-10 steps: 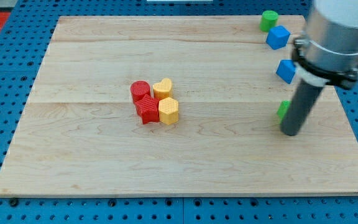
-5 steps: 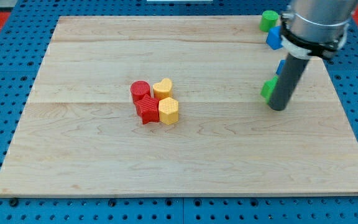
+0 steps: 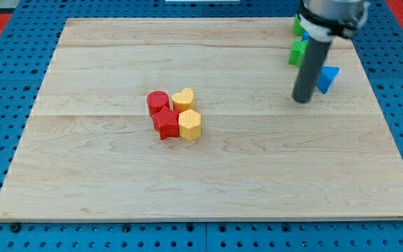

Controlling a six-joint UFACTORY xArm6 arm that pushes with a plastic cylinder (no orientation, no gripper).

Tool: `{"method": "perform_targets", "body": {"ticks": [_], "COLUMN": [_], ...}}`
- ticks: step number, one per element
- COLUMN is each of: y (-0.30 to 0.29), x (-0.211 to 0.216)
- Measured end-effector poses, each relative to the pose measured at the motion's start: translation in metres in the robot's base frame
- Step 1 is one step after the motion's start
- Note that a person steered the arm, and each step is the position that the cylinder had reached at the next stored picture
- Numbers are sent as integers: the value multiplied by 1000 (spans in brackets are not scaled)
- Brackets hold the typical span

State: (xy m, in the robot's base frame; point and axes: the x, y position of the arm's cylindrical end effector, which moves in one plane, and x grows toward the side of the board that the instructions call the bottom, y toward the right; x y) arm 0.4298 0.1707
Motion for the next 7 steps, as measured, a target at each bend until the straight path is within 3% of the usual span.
{"method": "perform_targets", "body": {"ticks": [1,2,4,5,7], "y": [63,81,39,27,72], "x": [-24,-57,-38,-83,-75]}}
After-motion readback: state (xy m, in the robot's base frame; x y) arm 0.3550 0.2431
